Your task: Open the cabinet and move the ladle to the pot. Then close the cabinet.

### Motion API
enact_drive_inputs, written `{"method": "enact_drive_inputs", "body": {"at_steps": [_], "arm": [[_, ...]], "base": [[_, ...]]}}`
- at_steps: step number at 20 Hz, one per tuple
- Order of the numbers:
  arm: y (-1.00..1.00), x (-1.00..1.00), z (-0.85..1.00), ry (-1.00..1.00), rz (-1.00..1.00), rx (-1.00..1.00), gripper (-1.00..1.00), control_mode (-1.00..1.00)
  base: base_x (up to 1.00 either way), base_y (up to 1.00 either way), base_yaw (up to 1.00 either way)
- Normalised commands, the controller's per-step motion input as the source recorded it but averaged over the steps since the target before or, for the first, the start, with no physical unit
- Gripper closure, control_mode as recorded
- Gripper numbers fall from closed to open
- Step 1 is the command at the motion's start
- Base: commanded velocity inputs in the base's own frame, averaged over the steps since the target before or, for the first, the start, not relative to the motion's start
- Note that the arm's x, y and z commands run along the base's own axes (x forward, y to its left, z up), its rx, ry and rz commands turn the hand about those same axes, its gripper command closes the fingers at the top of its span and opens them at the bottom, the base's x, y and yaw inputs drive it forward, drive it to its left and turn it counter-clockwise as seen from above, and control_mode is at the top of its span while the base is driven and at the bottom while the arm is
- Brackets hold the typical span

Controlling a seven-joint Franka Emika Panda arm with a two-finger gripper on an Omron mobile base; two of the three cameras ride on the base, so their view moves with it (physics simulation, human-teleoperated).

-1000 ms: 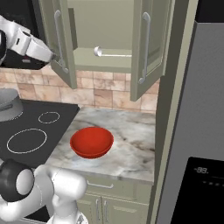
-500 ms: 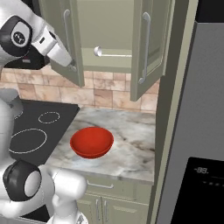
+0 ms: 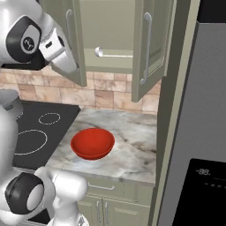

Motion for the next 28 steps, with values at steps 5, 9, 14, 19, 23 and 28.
{"method": "enact_drive_inputs", "body": {"at_steps": [5,9,14,19,23,28], "arm": [[-0.18,-0.27,0.0,-0.15,-0.01,0.11,-1.0,-1.0],[-0.32,-0.09,-0.02,-0.08,-0.01,0.16,-1.0,-1.0],[-0.28,0.01,-0.11,-0.11,0.0,0.2,-1.0,-1.0],[-0.1,0.26,-0.22,-0.07,0.0,0.22,-1.0,-1.0],[-0.02,0.44,-0.12,-0.02,0.0,0.2,-1.0,-1.0],[-0.01,0.35,-0.05,-0.03,0.0,0.19,-1.0,-1.0]], "base": [[0.0,0.0,0.0],[0.0,0.0,0.0],[0.0,0.0,0.0],[0.0,0.0,0.0],[0.0,0.0,0.0],[0.0,0.0,0.0]]}}
